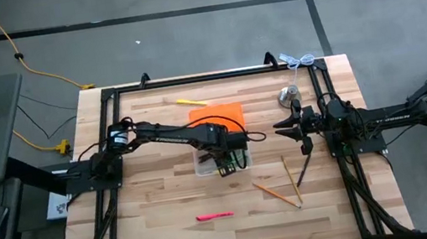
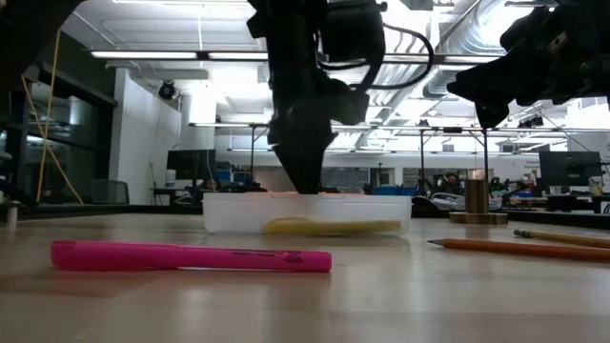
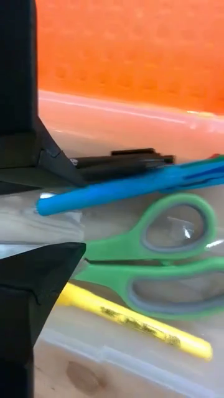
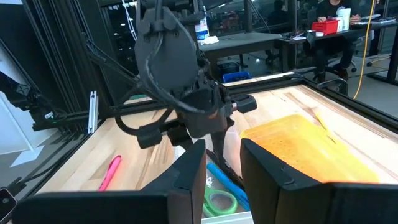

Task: Pick & place school supplies into a supply box
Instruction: Put the bottom black pen into the orange supply box, then put the yellow pen into the orange supply box

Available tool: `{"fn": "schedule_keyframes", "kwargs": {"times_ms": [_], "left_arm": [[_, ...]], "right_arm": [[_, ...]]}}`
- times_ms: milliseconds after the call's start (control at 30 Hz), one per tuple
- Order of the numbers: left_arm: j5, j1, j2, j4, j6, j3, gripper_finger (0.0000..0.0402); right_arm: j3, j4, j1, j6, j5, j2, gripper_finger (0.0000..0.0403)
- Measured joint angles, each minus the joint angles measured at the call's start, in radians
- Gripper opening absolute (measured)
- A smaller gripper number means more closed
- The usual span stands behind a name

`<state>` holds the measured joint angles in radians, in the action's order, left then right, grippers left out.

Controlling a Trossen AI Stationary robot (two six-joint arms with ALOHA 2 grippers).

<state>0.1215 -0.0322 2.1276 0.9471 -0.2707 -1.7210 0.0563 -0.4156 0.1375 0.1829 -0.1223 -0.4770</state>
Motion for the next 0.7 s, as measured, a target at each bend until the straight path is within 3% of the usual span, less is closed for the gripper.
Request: {"fn": "schedule_keyframes", "kwargs": {"times_ms": [500,700], "left_arm": [[0.004,0.0,-0.072,0.045,-0.034,0.0,0.0179],[0.079,0.0,-0.128,0.084,-0.049,0.0,0.0179]], "right_arm": [[0.0,-0.008,0.0,0.0,-0.001,0.0,0.0078],[0.0,-0.015,0.0,0.0,0.0,0.001,0.0078]]}}
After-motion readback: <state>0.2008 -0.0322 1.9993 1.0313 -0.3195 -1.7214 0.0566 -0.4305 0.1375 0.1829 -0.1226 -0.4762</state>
